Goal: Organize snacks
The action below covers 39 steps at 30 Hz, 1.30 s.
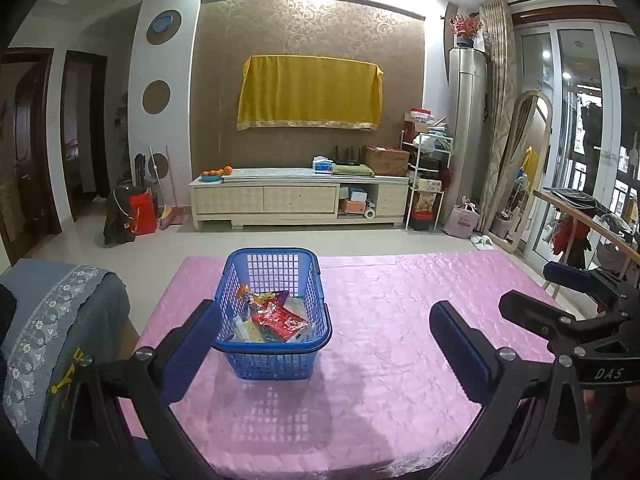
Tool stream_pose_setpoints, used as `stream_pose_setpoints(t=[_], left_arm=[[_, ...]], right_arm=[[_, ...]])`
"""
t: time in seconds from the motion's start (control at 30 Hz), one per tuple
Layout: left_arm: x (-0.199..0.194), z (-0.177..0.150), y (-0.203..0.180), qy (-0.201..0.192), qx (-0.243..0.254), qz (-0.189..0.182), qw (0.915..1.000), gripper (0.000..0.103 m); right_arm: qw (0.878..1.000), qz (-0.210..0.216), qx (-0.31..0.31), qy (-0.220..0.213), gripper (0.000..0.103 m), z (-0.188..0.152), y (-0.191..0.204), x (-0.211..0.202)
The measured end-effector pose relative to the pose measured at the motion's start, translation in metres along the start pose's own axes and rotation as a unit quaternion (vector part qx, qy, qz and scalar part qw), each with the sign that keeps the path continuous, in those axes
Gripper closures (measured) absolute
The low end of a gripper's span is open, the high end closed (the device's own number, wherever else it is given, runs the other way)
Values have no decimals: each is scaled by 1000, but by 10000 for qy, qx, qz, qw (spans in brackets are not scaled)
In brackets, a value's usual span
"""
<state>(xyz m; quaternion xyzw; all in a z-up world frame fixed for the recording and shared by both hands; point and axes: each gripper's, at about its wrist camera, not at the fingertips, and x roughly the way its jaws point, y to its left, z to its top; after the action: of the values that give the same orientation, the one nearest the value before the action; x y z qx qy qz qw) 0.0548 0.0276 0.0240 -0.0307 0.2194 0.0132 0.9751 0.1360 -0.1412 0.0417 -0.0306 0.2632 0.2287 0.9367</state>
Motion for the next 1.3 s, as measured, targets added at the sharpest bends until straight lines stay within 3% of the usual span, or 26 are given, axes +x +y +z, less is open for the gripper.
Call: stream_pose_setpoints(t=[1.3], left_arm=[[-8,-4,-2,72,31,-68,9999,0]], right_arm=[[9999,-2,83,110,0,-3,-5,-8]])
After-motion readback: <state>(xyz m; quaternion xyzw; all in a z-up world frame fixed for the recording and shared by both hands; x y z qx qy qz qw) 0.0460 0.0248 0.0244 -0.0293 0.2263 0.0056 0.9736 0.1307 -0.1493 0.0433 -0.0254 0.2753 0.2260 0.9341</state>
